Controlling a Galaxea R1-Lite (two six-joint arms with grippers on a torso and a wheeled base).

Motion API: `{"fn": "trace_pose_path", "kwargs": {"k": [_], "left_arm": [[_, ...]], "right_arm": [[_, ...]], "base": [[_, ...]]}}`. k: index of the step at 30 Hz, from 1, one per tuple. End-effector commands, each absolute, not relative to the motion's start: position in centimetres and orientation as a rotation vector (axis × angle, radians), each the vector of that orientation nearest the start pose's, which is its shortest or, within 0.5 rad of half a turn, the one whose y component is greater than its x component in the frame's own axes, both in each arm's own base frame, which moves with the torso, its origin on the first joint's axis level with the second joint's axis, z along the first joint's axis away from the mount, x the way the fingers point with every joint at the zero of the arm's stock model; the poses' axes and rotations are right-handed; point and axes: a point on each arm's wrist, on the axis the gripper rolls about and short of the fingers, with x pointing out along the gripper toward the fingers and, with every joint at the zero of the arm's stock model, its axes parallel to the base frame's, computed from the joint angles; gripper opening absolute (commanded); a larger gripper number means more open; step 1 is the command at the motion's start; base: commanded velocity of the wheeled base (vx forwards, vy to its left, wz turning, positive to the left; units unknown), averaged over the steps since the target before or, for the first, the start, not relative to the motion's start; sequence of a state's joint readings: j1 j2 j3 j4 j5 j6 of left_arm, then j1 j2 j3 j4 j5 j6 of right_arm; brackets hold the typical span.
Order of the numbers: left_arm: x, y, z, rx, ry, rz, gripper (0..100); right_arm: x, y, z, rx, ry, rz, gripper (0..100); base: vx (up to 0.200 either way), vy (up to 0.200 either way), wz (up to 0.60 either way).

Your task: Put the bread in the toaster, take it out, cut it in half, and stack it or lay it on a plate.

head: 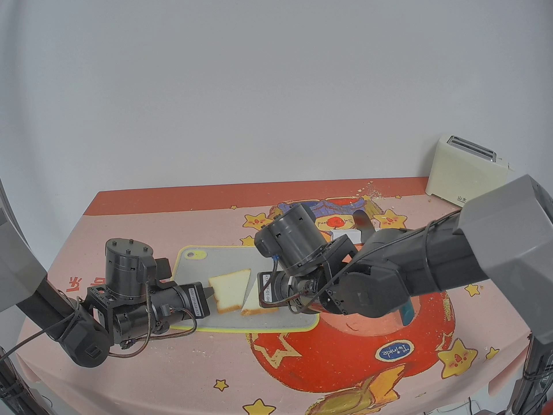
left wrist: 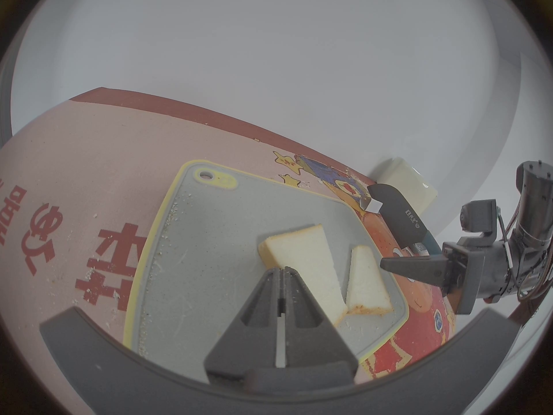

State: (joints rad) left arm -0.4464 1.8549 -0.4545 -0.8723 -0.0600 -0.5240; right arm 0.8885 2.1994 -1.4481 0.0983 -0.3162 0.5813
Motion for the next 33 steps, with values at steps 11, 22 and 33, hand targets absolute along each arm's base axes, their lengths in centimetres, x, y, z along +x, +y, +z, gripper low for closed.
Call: {"fn": "trace_pose_path", "kwargs": {"k": [11, 22, 33], "left_arm": [[24.9, -12.1, 7.6, -0.402, 0.628, -0.35, 0], [24.8, -12.1, 7.6, -0.401, 0.629, -0.352, 0], [24.8, -12.1, 7.6, -0.401, 0.63, -0.351, 0]], "right_arm": [[28.7, 32.5, 11.0, 0.076, 0.805, 0.288, 0], [25.4, 30.4, 10.7, 0.025, 0.869, 0.289, 0], [26.1, 32.6, 9.8, 0.037, 0.864, 0.311, 0]], "base": [[0.0, 0.0, 0.0], [0.0, 0.0, 0.0], [0.0, 0.0, 0.0]]}}
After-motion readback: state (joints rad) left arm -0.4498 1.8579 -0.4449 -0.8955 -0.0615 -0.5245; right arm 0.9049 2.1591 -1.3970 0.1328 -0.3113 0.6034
